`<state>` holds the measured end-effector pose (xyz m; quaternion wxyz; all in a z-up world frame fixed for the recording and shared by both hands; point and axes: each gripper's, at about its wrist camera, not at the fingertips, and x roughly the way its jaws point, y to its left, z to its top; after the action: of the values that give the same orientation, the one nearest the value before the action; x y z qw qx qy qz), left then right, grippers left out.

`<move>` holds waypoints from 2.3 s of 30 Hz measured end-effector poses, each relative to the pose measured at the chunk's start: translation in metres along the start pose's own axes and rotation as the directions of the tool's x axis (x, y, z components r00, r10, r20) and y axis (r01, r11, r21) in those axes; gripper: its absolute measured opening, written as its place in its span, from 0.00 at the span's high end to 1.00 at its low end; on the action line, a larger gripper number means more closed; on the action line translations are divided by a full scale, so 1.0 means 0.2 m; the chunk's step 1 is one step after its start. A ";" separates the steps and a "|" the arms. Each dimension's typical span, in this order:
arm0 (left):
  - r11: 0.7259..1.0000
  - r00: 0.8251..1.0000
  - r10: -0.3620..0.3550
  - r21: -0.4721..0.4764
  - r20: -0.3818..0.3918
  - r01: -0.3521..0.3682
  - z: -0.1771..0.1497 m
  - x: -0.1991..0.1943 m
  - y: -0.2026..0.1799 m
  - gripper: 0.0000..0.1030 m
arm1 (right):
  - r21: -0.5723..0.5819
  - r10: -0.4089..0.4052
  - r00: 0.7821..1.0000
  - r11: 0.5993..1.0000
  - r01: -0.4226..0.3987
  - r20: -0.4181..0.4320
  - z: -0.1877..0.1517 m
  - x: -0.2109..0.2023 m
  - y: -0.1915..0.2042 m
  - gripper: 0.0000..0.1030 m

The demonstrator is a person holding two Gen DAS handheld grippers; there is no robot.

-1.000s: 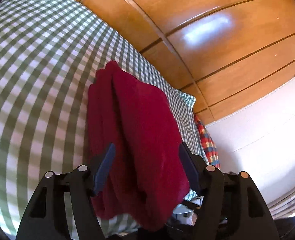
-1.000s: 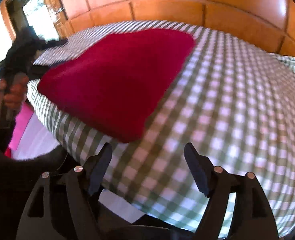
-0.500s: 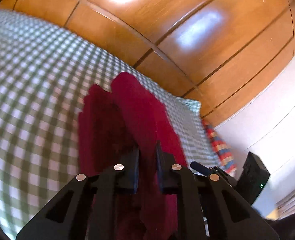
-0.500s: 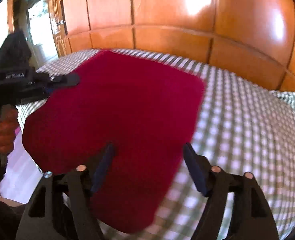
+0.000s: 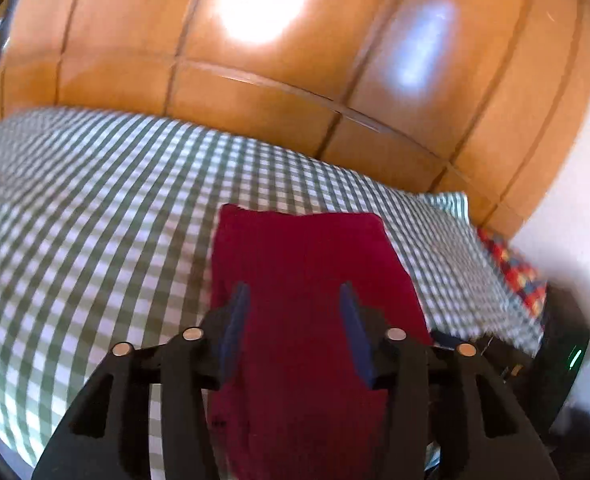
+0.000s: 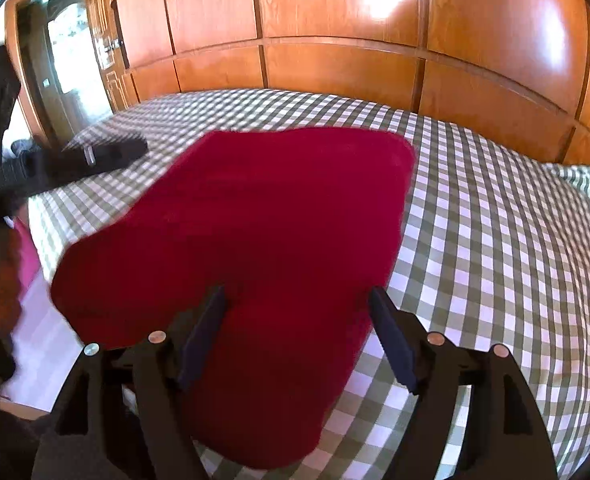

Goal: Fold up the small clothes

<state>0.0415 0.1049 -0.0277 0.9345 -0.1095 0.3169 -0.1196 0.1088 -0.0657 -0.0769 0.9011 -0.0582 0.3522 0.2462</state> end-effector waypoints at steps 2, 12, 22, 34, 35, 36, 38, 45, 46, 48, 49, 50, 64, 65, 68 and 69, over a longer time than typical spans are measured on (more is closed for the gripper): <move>0.999 0.999 0.025 0.047 -0.024 -0.024 -0.02 0.04 -0.04 0.55 | 0.051 0.025 0.999 0.998 -0.027 0.025 0.06 -0.06 -0.05 0.27; 0.997 0.995 0.063 0.052 -0.083 -0.059 -0.08 0.17 -0.03 0.55 | 0.169 0.016 0.999 0.985 -0.021 0.030 0.30 0.07 -0.12 0.27; 0.997 0.991 0.065 0.047 -0.118 -0.060 -0.13 0.24 0.01 0.53 | 0.227 -0.028 0.996 0.973 0.045 -0.081 0.24 0.35 -0.20 0.18; 0.996 0.995 -0.036 -0.083 -0.091 0.028 -0.09 0.12 0.13 0.25 | 0.369 0.094 0.995 0.926 -0.079 -0.023 0.12 0.20 -0.41 0.04; 0.993 0.994 -0.053 -0.109 -0.100 0.043 -0.08 0.14 0.16 0.25 | 0.397 0.154 0.988 0.908 -0.131 -0.028 0.09 0.19 -0.44 0.04; 0.988 0.990 -0.069 -0.142 -0.122 0.051 -0.08 0.17 0.19 0.25 | 0.420 0.203 0.979 0.891 -0.171 -0.033 0.06 0.19 -0.46 0.04; 0.971 0.970 -0.154 -0.211 -0.188 0.113 -0.07 0.26 0.24 0.24 | 0.450 0.259 0.965 0.865 -0.220 -0.026 0.00 0.19 -0.49 0.05; 0.898 0.907 -0.365 -0.335 -0.208 0.285 -0.15 0.42 0.36 0.31 | 0.490 0.471 0.882 0.771 -0.407 -0.008 -0.07 0.27 -0.47 0.26; 0.893 0.900 -0.382 -0.334 -0.209 0.302 -0.15 0.42 0.35 0.34 | 0.495 0.482 0.876 0.762 -0.418 -0.002 -0.08 0.28 -0.47 0.31; 0.895 0.900 -0.387 -0.317 -0.202 0.314 -0.16 0.41 0.34 0.39 | 0.492 0.494 0.869 0.755 -0.433 0.007 -0.09 0.26 -0.47 0.39; 0.892 0.897 -0.395 -0.318 -0.197 0.322 -0.17 0.40 0.34 0.42 | 0.490 0.496 0.868 0.754 -0.437 0.011 -0.09 0.24 -0.48 0.45; 0.886 0.895 -0.405 -0.321 -0.187 0.334 -0.16 0.39 0.33 0.46 | 0.487 0.497 0.868 0.754 -0.441 0.017 -0.10 0.21 -0.49 0.51; 0.828 0.792 -0.561 -0.170 -0.242 0.534 0.00 0.52 -0.23 0.53 | 0.464 0.316 0.938 0.816 -0.345 0.143 -0.28 -0.38 -0.84 0.57; 0.819 0.778 -0.573 -0.152 -0.257 0.553 0.03 0.57 -0.32 0.53 | 0.479 0.281 0.946 0.816 -0.324 0.161 -0.31 -0.44 -0.91 0.57; 0.799 0.750 -0.591 -0.086 -0.298 0.595 0.12 0.71 -0.59 0.53 | 0.518 0.187 0.961 0.812 -0.268 0.203 -0.37 -0.58 -1.11 0.57; 0.793 0.744 -0.593 -0.064 -0.308 0.606 0.15 0.76 -0.68 0.53 | 0.532 0.150 0.965 0.811 -0.245 0.216 -0.39 -0.63 -1.18 0.57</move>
<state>0.1560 -0.0644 -0.0511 0.7860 -0.1661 0.4060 -0.4357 0.0963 -0.3440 -0.0667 0.8743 0.2627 0.3371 0.2301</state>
